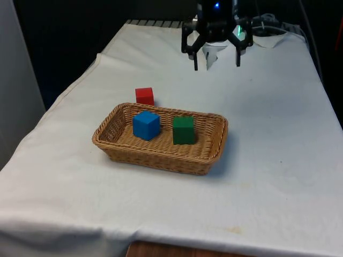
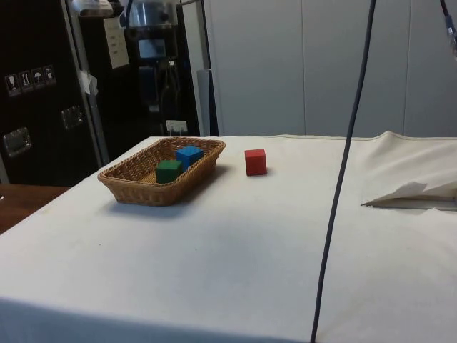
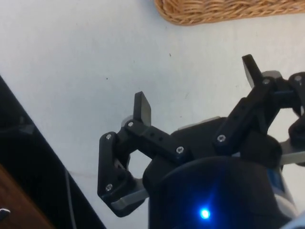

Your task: Pick up exactly two blocks and place them into the basket.

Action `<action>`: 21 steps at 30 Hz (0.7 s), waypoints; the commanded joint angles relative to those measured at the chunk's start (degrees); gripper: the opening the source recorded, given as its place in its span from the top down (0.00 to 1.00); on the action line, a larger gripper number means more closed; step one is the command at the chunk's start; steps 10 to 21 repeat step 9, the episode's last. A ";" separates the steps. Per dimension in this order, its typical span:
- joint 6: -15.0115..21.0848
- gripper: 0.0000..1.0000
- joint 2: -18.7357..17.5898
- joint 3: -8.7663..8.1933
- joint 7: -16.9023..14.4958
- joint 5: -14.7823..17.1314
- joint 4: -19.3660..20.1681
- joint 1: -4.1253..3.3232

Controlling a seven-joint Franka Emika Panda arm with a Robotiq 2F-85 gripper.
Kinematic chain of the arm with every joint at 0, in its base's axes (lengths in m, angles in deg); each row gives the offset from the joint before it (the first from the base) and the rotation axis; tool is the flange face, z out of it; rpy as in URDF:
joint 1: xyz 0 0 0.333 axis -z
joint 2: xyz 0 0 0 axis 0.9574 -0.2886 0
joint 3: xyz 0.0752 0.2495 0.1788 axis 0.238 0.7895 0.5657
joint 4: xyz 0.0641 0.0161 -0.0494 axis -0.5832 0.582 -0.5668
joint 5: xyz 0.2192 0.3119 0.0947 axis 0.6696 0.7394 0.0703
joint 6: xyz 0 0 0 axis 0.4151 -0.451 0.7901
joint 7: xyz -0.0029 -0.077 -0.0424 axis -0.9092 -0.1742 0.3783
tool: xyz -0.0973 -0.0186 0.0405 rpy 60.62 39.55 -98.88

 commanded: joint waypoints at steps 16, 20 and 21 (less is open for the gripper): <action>1.26 0.00 0.74 1.49 3.32 -2.86 0.97 -0.52; 1.26 0.00 0.74 1.49 3.32 -2.86 0.97 -0.52; 1.26 0.00 0.74 1.49 3.32 -2.86 0.97 -0.52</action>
